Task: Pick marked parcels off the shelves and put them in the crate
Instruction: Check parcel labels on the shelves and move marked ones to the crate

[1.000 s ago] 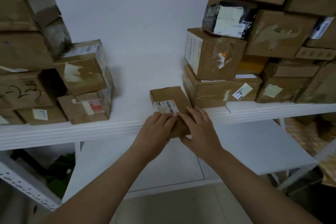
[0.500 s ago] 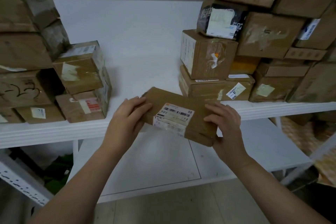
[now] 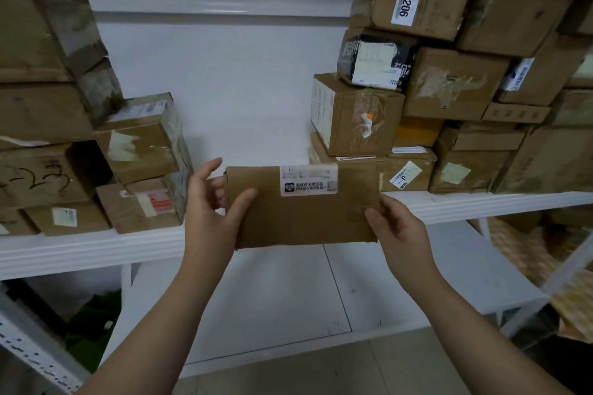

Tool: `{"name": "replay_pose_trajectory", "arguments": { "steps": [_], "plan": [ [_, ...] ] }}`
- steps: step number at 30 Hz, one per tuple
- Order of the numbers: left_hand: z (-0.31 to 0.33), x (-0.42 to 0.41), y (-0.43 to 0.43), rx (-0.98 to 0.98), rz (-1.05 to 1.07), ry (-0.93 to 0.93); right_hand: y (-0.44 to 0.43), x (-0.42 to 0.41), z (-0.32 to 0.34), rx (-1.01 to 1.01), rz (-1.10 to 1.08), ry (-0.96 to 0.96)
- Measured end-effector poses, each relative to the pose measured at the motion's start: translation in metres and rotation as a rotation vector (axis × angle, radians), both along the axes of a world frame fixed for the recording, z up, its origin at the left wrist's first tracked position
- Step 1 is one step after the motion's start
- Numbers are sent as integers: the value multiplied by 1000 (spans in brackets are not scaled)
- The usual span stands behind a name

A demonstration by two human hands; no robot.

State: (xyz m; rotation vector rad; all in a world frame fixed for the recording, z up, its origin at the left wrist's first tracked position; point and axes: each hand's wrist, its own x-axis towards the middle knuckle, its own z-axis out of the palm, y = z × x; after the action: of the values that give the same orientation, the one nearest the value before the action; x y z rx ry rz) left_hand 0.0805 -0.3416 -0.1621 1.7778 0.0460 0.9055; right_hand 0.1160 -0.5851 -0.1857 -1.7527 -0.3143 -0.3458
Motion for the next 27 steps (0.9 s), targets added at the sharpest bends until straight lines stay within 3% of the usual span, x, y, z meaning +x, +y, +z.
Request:
{"name": "replay_pose_trajectory", "arguments": {
  "steps": [2, 8, 13, 17, 20, 23, 27],
  "plan": [
    [3, 1, -3, -98, 35, 32, 5, -2, 1, 49, 13, 38],
    [0, 0, -1, -129, 42, 71, 12, -3, 0, 118, 37, 62],
    [-6, -5, 11, 109, 109, 127, 21, -10, 4, 181, 83, 25],
    [-11, -23, 28, 302, 196, 97, 52, -11, 9, -80, 115, -288],
    [-18, -39, 43, 416, 250, 156, 90, 10, -1, -485, 144, -471],
    [-28, -43, 58, 624, 279, 265, 127, 27, -19, -749, 294, -363],
    [-33, -37, 70, 830, 274, 284, 159, 45, -26, -717, 351, -316]
  ]
}}
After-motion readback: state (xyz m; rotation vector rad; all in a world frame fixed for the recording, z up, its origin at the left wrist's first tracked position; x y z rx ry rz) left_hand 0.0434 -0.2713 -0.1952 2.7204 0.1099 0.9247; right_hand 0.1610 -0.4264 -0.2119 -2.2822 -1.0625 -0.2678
